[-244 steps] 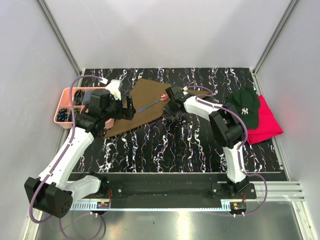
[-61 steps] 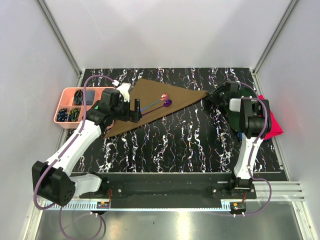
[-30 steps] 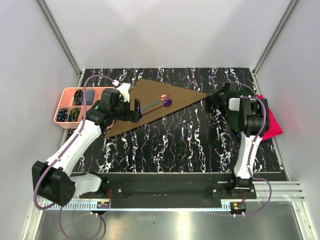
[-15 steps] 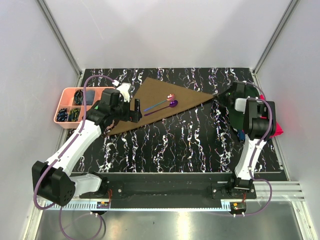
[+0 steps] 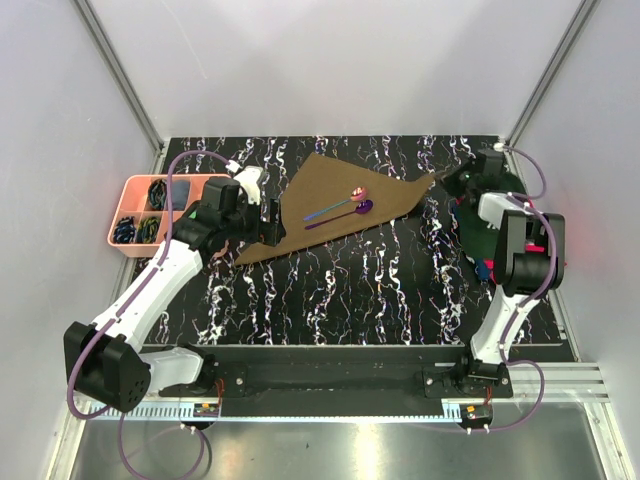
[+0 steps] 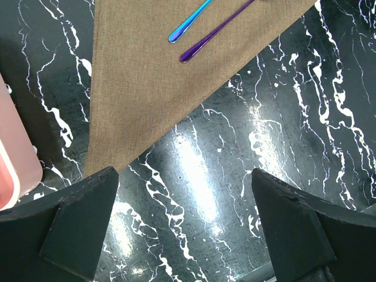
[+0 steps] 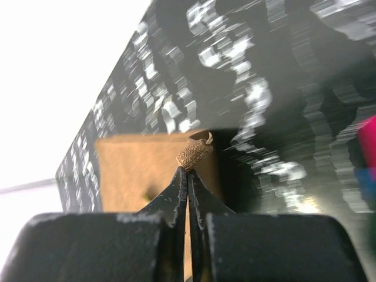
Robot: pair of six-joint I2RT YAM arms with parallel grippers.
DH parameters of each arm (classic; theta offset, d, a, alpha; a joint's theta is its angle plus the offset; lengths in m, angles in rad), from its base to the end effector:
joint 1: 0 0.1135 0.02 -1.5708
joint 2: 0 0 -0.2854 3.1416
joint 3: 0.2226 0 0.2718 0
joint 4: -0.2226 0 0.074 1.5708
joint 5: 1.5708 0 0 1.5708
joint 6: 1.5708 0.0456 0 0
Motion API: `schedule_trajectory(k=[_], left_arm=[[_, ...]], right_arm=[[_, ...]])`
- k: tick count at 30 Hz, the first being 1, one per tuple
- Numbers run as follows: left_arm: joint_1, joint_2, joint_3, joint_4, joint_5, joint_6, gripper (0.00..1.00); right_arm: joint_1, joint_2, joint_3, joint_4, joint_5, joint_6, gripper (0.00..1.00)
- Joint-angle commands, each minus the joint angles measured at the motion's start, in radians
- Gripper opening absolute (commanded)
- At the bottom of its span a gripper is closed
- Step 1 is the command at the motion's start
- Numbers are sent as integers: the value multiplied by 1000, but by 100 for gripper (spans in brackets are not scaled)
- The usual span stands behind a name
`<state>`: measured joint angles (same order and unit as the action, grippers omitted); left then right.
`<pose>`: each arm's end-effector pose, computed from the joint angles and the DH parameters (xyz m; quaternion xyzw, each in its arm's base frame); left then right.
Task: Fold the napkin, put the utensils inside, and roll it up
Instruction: Fold the napkin
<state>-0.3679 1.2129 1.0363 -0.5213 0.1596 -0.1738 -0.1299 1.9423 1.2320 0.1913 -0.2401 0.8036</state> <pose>0.2612 -0.1084 0.3168 0.1211 0.8959 -0.1824 0.3867 0.4639 -0.0497 0.1934 0.3327 0.7939 0.2625 0.4361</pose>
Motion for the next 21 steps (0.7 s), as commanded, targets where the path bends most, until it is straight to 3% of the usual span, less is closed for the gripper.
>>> schedule_trajectory(k=[1,13,21], left_arm=[[-5,-15,2,47,34,-1,99],[-5,-23,1,47,20,2,99],[-3,-27,1,47,23,2,99]], right_arm=[[99,-59,0,49,-36,-34,0],[375,-5,26,103,-42,25,0],[484,63,86,108,-65,52,0]])
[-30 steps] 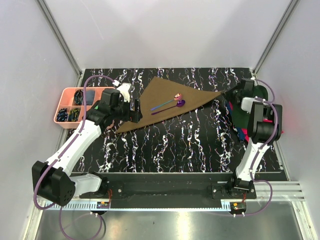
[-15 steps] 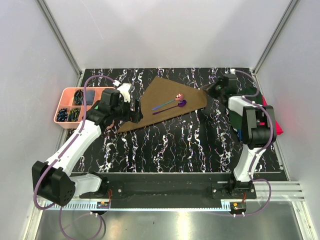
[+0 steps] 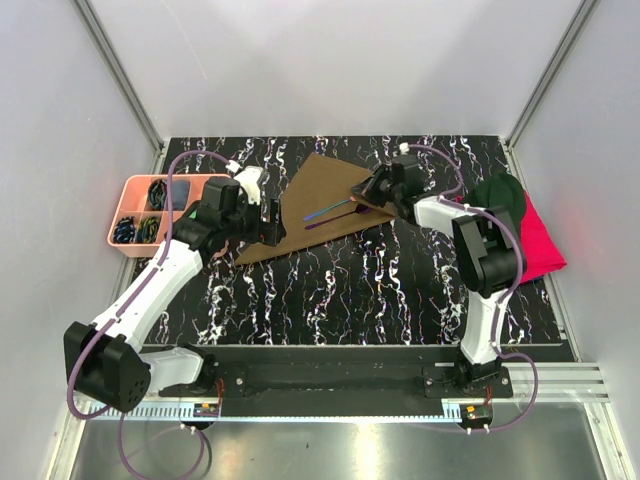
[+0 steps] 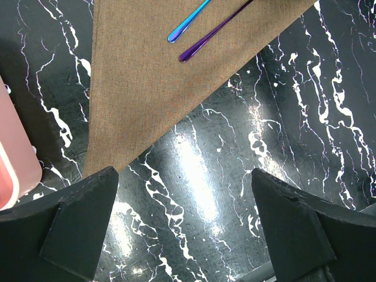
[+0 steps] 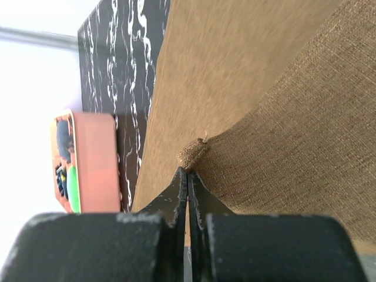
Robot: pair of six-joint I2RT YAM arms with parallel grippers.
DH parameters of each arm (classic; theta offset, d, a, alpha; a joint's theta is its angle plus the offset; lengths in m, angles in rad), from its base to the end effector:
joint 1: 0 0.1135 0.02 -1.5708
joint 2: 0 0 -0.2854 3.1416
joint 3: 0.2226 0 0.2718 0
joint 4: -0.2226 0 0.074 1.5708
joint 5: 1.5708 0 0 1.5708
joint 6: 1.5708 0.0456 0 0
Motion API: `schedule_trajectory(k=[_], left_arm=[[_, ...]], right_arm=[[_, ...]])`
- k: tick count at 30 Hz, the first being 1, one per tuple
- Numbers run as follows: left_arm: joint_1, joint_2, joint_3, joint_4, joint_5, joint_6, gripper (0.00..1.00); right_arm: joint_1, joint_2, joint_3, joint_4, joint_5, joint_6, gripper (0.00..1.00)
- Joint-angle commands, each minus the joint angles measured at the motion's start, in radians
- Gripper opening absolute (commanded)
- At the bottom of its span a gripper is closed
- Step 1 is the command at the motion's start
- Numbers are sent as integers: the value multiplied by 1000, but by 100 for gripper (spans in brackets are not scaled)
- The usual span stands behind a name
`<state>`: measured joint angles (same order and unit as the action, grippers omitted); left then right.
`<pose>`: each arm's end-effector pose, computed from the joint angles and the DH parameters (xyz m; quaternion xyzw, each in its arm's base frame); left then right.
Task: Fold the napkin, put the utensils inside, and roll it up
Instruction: Fold the napkin
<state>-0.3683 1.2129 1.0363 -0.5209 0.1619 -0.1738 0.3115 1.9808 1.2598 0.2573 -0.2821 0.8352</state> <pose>0.2611 -0.1087 0.3169 0.1217 0.8956 -0.1835 0.3865 0.4510 0.1585 0.1926 0.1466 0.8326 0.3828 0.3724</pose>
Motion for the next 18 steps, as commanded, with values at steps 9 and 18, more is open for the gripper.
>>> schedule_trajectory(k=[9,18], left_arm=[[-4,-29,2,47,24,2,99],[-3,-30,2,47,24,2,99]], right_arm=[[129,82,116,45,-32,44,0],[167,119,144,39,-39,53,0]])
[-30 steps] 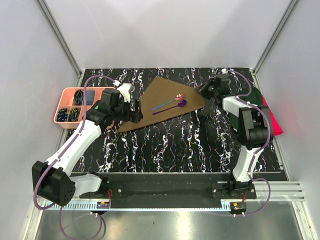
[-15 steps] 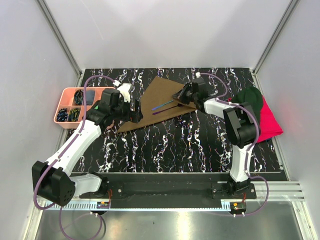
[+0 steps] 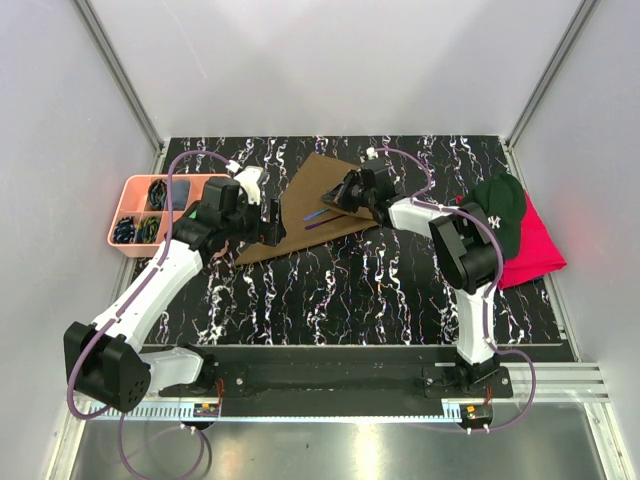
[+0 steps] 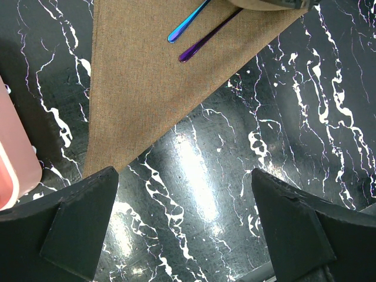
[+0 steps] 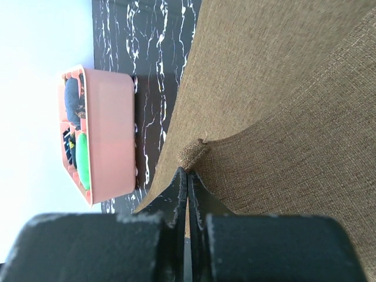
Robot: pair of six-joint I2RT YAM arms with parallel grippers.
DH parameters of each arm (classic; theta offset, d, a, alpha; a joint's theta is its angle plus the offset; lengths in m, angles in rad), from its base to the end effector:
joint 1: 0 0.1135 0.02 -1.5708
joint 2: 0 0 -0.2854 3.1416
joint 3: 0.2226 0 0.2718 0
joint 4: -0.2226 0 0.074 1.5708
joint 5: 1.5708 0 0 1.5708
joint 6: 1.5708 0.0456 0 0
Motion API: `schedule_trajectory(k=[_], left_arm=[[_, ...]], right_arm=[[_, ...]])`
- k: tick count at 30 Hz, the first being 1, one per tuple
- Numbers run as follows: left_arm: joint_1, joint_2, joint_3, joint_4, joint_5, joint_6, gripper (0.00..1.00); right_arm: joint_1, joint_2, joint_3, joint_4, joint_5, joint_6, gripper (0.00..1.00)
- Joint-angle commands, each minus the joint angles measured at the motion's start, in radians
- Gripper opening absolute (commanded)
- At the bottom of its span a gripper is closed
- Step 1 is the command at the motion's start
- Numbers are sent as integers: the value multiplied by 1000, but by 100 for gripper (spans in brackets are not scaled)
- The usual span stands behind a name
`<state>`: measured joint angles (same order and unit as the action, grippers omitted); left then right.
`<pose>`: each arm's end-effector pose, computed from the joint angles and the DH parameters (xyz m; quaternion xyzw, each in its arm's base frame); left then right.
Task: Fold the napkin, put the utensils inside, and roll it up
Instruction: Fold the napkin
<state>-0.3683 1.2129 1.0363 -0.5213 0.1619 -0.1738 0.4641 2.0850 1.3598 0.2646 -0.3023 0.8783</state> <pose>0.2611 -0.1086 0.3168 0.1217 0.8957 -0.1834 0.3863 0.4445 0.2377 0.1788 0.0951 0.8385 0.4242 0.3284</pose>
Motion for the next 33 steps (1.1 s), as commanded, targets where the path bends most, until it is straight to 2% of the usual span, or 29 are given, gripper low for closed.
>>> schedule_trajectory(k=[1,22,24,25,29,32,33], left_arm=[[-4,-32,4,47,25,2,99],[-6,-35,2,47,28,-1,99],[-4,-35,1,47,28,-1,99],[-4,-35,2,47,30,-1,99],[-4,-33,1,49,21,-3,99],[-4,-35,-4,52,10,-6,99],[-4,-33,-7,53,7,-7,99]], right_arm=[[19,20,45,28,-17,8,0],[56,58,-5,27,-6,13,1],[59,55,-11,27,-6,7,11],[62,47,-14,27,-6,1,24],[67,4,-25,35,-27,-71,46],[67,-48,-33,41,-80,-136,59],[67,-63,-40,41,-92,-153,60]])
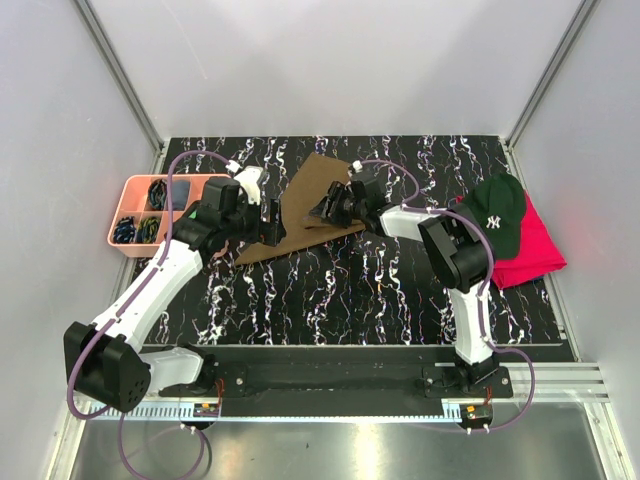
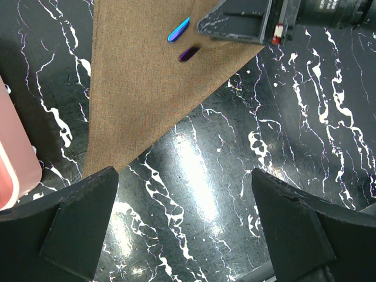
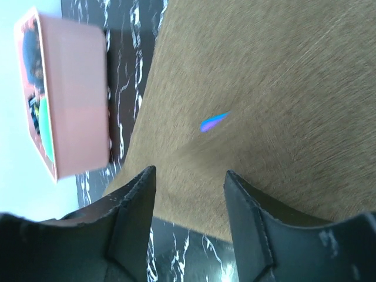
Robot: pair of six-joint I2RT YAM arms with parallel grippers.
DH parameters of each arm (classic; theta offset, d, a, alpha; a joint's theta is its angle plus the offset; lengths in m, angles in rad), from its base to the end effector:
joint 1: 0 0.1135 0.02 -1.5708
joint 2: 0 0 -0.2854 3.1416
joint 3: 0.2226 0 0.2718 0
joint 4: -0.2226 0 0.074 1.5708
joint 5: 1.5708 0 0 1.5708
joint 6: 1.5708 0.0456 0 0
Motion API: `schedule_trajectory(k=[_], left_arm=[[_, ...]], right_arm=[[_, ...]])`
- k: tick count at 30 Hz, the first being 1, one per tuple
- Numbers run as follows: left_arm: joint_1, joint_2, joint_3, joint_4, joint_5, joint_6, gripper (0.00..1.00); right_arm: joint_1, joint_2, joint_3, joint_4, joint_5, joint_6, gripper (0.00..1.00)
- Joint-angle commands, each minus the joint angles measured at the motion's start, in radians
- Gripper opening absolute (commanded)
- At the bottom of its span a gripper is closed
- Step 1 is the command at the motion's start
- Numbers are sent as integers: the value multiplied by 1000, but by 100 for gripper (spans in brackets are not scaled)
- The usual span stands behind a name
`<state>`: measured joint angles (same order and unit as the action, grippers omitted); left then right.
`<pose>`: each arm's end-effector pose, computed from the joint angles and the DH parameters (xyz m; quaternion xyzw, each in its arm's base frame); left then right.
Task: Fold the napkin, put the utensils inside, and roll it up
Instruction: Fold the napkin
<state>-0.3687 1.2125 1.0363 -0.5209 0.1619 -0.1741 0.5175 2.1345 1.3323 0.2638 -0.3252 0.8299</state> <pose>0.2610 -0.1087 0.3170 0.1218 0.8955 -0.1836 0.3866 0.4278 0.2603 0.1458 0.0546 0.8602 0.4139 0.2928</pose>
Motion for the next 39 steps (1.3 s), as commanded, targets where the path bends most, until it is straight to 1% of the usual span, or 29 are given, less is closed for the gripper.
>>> schedule_trajectory(k=[1,4,7,9,11,14,15,16,17,18,19,21,22,24,29,31,32,33,35,36,39], left_arm=[[-3,-36,-8,61,4,-11,99],[-3,-41,-24,76,-27,-25,99],[1,-54,-50,102,-74,-60,99],[16,-77,-79,122,-78,-112,99],[39,-100,-145,145,-79,-155,99],[140,-168,-272,219,-39,-278,99],[199,-179,-306,252,-30,-345,98],[221,-192,-368,269,-30,-375,96],[241,-220,-401,289,-41,-404,92],[267,-232,-435,335,-47,-471,89],[280,-246,-503,363,-47,-508,85],[298,-278,-564,427,-61,-608,78],[298,-287,-608,439,-91,-632,75],[298,-314,-645,484,-114,-689,70],[298,-321,-729,544,-160,-771,63],[298,-320,-751,555,-180,-772,62],[298,-326,-757,561,-179,-771,62],[298,-330,-763,561,-179,-766,62],[298,-347,-769,546,-176,-736,62],[298,-353,-766,535,-177,-723,62],[298,-380,-757,522,-179,-690,63]], right_arm=[[13,-148,-21,40,-86,-118,59],[13,-229,-56,37,-98,-178,60],[12,-301,-85,2,-91,-202,61],[12,-347,-99,-30,-89,-215,61],[10,-378,-119,-41,-87,-224,61],[4,-448,-159,-41,-87,-227,62],[-2,-461,-169,-41,-87,-226,62],[-5,-473,-179,-41,-92,-224,63],[-7,-484,-198,-40,-94,-224,63],[-8,-505,-209,-40,-97,-225,63],[-13,-518,-220,-38,-98,-227,63],[-19,-550,-254,-37,-107,-226,63],[-27,-562,-265,-35,-112,-226,63],[-33,-605,-300,-32,-115,-227,63],[-48,-680,-376,-23,-91,-225,67],[-50,-671,-387,-28,-58,-239,69],[-63,-641,-378,-66,-8,-239,69],[-79,-621,-366,-87,4,-232,69],[-117,-550,-331,-113,-5,-221,68],[-160,-530,-320,-121,0,-213,67],[-238,-470,-279,-147,-5,-239,64]])
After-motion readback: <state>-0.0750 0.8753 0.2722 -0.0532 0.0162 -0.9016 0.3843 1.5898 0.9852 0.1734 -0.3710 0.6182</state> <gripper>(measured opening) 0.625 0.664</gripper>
